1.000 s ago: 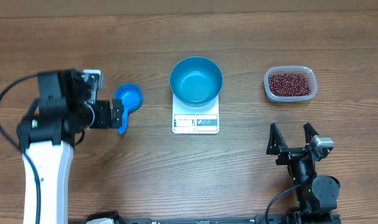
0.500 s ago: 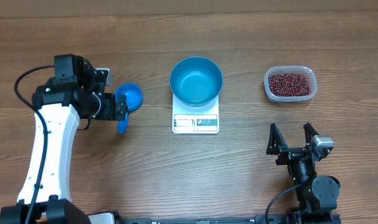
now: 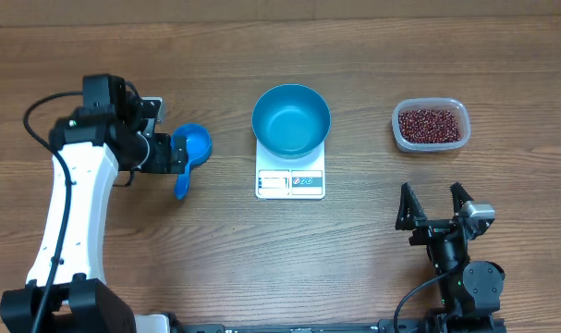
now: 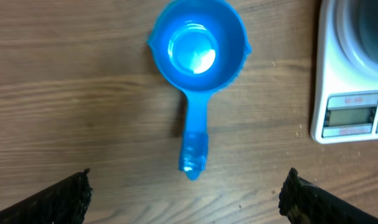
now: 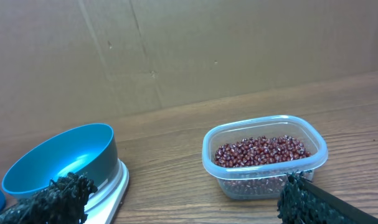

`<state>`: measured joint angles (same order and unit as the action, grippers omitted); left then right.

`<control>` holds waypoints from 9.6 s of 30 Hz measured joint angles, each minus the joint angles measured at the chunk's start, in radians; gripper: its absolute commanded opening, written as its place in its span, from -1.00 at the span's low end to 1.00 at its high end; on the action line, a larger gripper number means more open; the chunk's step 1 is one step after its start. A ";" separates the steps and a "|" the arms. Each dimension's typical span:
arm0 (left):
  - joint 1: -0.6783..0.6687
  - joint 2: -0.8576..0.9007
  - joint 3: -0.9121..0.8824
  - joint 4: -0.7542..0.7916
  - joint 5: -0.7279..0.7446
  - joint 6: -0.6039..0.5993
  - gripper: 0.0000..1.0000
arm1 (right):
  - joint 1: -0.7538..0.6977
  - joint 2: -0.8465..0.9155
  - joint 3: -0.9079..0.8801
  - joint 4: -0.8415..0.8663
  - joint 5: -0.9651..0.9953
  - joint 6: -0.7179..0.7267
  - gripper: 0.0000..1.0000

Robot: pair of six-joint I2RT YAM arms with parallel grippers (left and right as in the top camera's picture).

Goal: Scoop item into bowl and weigh 150g on scale
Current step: 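Move the left gripper forward over the blue scoop's cup, then lower the left gripper and grasp the blue scoop's cup rim, then lift the blue scoop with the left gripper and carry it over the bowl, then move the right gripper to the scoop handle held by the left gripper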

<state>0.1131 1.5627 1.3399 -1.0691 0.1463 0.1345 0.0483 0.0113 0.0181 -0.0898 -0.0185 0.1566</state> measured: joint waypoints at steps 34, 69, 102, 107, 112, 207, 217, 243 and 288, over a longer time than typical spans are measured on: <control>0.000 0.501 0.276 0.023 -0.047 -0.027 0.99 | 0.000 0.000 0.000 -0.001 0.000 0.000 1.00; 0.000 0.501 0.257 0.123 -0.047 -0.027 0.99 | 0.000 0.000 0.000 0.000 0.000 0.000 1.00; -0.016 0.502 0.197 0.247 -0.047 0.109 0.99 | 0.000 0.000 0.000 0.000 0.000 0.000 1.00; -0.016 0.517 0.190 0.248 -0.047 0.109 0.99 | 0.000 0.000 0.000 0.000 0.000 0.000 1.00; -0.016 0.563 0.187 0.251 -0.055 0.109 0.99 | 0.000 0.000 0.000 0.000 0.000 0.000 0.99; -0.520 0.200 0.608 -0.610 -0.260 -1.336 -0.91 | 0.000 0.000 0.000 0.000 0.000 0.000 1.00; -0.641 0.237 0.608 -0.610 -0.307 -1.456 -0.91 | 0.000 0.000 0.000 0.000 0.000 0.000 1.00; -0.644 0.306 0.608 -0.494 -0.277 -1.493 -0.91 | 0.000 -0.001 0.047 0.236 -0.018 0.029 1.00; -0.644 0.306 0.609 -0.418 -0.097 -1.501 -0.92 | 0.000 0.760 0.879 -0.414 -0.647 0.752 0.90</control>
<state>-0.5308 1.8687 1.9488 -1.4876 0.0490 -1.3670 0.0483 0.7708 0.8970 -0.5034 -0.6659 0.9089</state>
